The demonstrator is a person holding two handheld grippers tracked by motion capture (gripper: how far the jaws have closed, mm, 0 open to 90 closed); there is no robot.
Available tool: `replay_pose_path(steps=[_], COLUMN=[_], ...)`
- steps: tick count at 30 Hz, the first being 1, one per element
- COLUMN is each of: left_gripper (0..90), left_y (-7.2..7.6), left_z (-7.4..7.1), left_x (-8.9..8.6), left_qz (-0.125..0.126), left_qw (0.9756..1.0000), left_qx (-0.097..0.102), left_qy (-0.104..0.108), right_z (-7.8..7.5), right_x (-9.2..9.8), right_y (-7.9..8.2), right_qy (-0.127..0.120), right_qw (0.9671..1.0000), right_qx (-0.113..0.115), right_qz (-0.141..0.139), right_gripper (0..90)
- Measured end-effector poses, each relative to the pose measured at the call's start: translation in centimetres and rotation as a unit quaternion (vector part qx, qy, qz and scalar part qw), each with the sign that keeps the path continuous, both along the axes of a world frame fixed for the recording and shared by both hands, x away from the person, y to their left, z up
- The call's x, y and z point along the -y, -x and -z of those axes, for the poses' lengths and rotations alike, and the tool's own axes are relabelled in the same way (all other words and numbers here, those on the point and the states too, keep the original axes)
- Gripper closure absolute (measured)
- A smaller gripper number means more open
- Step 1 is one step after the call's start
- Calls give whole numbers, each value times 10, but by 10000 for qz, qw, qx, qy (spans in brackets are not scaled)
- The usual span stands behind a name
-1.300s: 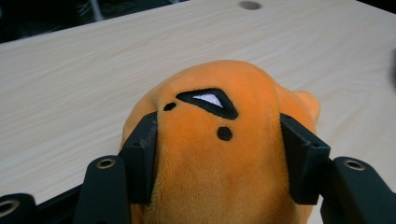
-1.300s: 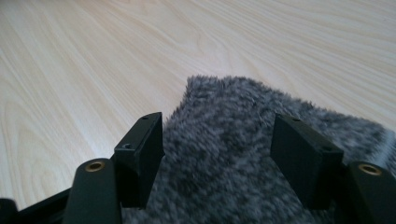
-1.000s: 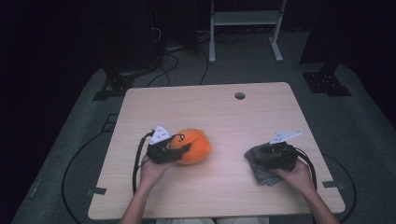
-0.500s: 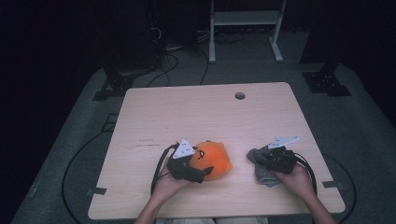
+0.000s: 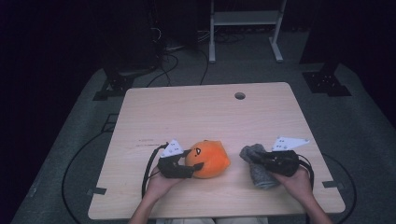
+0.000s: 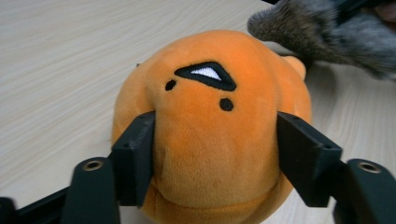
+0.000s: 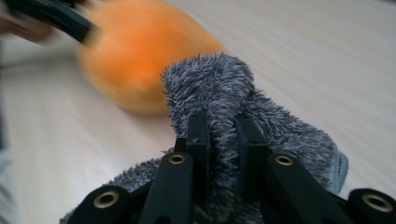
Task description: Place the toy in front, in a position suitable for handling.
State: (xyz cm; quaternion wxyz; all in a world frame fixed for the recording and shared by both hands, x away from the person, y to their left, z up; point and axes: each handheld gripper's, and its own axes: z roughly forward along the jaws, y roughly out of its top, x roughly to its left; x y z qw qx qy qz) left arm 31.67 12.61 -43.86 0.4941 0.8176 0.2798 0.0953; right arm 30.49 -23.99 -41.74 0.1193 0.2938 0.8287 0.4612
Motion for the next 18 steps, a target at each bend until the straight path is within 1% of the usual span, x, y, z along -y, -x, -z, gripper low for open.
replay_pose_path(steps=[1,2,3,4,5,6,7,9,10,11,12,13,14,15,16,17,18], left_gripper=[360,363,368,370,370,370,370,370,370,370,371,371,371,371,372,371,371], left_y=[4,7,9,13,13,14,14,12,10,9,9,8,8,8,8,8,8], left_z=[1,1,1,0,0,0,-1,1,2,3,3,2,2,3,3,3,3], left_x=[7,12,15,22,22,23,24,20,18,17,17,16,16,15,15,17,17], left_qz=[34,58,70,86,86,101,104,109,123,116,116,104,95,78,78,82,82], left_qw=[10000,9998,9996,9991,9991,9989,9987,9994,9997,9998,9998,9998,9999,9999,9999,9999,9999], left_qx=[43,125,188,278,278,316,334,234,177,151,151,134,118,86,86,109,109], left_qy=[-64,-142,-191,-305,-305,-340,-363,-224,-138,-92,-92,-85,-76,-49,-49,-45,-45], right_z=[-6,-7,-8,-9,-9,-8,-3,6,10,15,16,16,16,15,15,9,6], right_x=[-20,-27,-37,-43,-43,-56,-64,-64,-62,-55,-52,-52,-47,-44,-44,-46,-52], right_y=[8,10,13,16,16,19,18,12,8,2,-1,-1,-4,-3,-3,5,10], right_qy=[-104,-112,-90,-53,-53,56,268,584,613,543,573,573,760,514,514,236,180], right_qw=[9993,9989,9981,9974,9974,9961,9958,9954,9961,9978,9981,9981,9968,9986,9986,9993,9984], right_qx=[138,167,243,304,304,428,474,486,426,243,167,167,184,108,108,203,313], right_qz=[-322,-422,-555,-645,-645,-768,-740,-581,-472,-304,-155,-155,146,88,88,-217,-434], right_gripper=[776,776,776,775,775,775,774,778,780,781,781,781,781,780,780,779,777])
